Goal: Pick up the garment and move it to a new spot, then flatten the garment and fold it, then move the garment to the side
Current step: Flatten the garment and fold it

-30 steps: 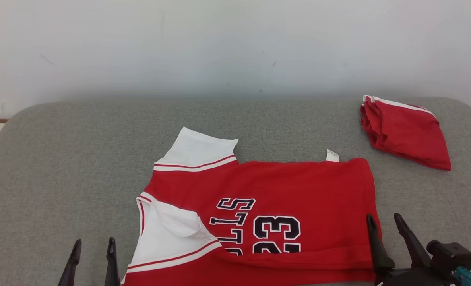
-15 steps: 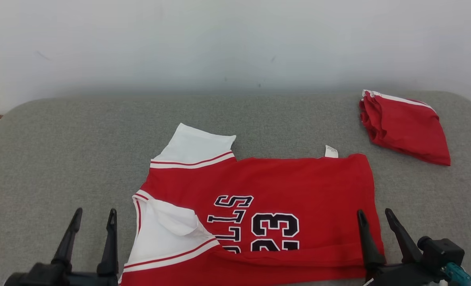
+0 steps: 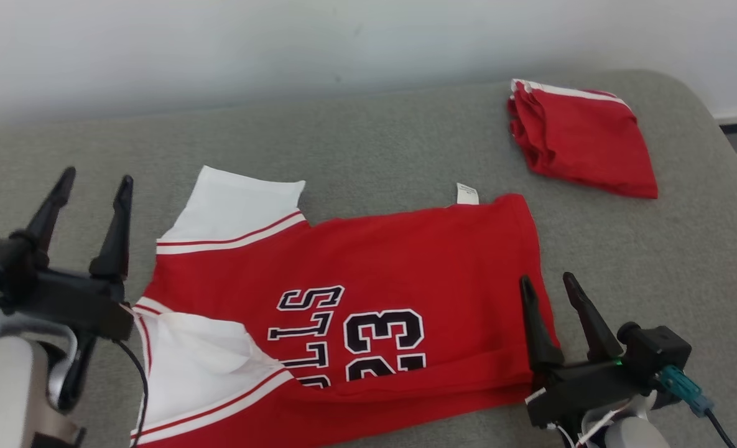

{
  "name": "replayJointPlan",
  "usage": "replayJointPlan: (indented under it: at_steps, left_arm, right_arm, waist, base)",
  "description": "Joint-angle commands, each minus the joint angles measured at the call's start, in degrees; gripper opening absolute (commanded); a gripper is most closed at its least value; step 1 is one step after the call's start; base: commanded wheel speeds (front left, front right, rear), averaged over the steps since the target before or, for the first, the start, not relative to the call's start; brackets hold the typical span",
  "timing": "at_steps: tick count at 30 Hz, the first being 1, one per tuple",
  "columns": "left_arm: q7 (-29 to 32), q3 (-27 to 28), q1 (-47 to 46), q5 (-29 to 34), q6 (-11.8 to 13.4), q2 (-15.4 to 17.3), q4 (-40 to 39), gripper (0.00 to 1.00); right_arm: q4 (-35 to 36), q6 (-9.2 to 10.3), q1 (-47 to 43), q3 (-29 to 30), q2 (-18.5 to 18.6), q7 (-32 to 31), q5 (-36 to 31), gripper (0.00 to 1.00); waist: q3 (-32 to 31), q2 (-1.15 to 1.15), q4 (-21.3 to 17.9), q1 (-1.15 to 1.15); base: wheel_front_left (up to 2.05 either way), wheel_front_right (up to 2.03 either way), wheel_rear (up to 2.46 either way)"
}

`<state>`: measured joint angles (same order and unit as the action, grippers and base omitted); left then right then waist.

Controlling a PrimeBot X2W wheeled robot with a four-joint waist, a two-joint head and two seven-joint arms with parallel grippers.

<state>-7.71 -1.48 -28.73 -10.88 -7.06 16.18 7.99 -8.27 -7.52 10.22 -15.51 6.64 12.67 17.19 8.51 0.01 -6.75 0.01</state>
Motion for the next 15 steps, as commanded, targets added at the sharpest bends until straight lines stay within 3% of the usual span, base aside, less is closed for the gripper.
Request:
replayJointPlan:
  at_steps: [1, 10, 15]
  left_arm:
    - [1.29, -0.53, -2.74, -0.98, -0.22, 1.68, 1.68, 1.00]
    - [7.35, -5.33, -14.42, -6.85, -0.32, 9.32, 12.26, 1.00]
    - [9.45, -8.58, -17.80, -9.97, -0.33, 11.49, 17.73, 1.00]
  right_arm:
    - [-0.52, 0.07, 1.66, -0.62, -0.54, 0.67, 0.53, 1.00]
    - [-3.42, 0.07, 10.87, -4.00, -2.54, 2.09, 1.31, 1.00]
    - [-4.26, 0.07, 13.60, -4.88, -2.97, 2.45, 1.62, 1.00]
  waist:
    - [5.33, -0.01, -5.42, -0.01]
    - [10.78, -0.01, -11.10, -0.01]
    - [12.54, -0.01, -12.31, -0.01]
  base:
    - [0.00, 0.00, 0.00]
    - [0.00, 0.00, 0.00]
    - [0.00, 0.00, 0.00]
